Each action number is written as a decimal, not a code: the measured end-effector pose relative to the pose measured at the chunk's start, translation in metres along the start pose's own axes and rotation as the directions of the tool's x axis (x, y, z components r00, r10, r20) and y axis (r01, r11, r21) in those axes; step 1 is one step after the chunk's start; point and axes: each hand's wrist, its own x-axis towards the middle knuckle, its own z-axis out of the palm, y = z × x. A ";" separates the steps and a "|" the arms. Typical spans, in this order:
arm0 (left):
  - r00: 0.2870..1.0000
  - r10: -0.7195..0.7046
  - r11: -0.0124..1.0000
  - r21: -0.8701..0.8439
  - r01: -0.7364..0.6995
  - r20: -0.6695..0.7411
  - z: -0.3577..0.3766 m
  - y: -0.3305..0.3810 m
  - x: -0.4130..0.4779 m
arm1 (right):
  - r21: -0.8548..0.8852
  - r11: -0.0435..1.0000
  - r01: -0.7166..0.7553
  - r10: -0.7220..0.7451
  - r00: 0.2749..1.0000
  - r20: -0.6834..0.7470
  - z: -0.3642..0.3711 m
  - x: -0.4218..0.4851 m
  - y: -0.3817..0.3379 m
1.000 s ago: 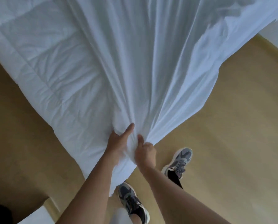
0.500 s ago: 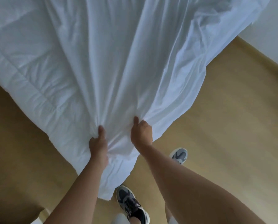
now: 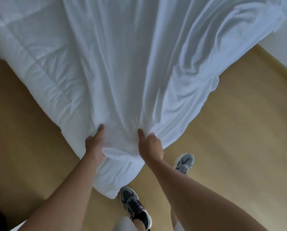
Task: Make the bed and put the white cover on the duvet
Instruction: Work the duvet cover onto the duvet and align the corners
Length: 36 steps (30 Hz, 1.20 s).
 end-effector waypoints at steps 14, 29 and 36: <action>0.848 0.522 0.605 0.742 -0.288 -0.097 -0.007 0.022 0.000 | -0.018 0.985 0.172 -0.166 0.911 -0.377 -0.006 0.004 -0.015; 0.876 -0.079 -0.638 0.651 -0.412 0.476 0.082 0.092 0.081 | -0.650 0.668 0.361 -0.166 0.924 0.344 0.004 0.126 -0.114; 0.666 -0.065 -0.692 0.447 -0.567 0.743 0.081 0.177 0.159 | -0.684 0.690 0.238 -0.014 0.949 0.316 0.041 0.142 -0.156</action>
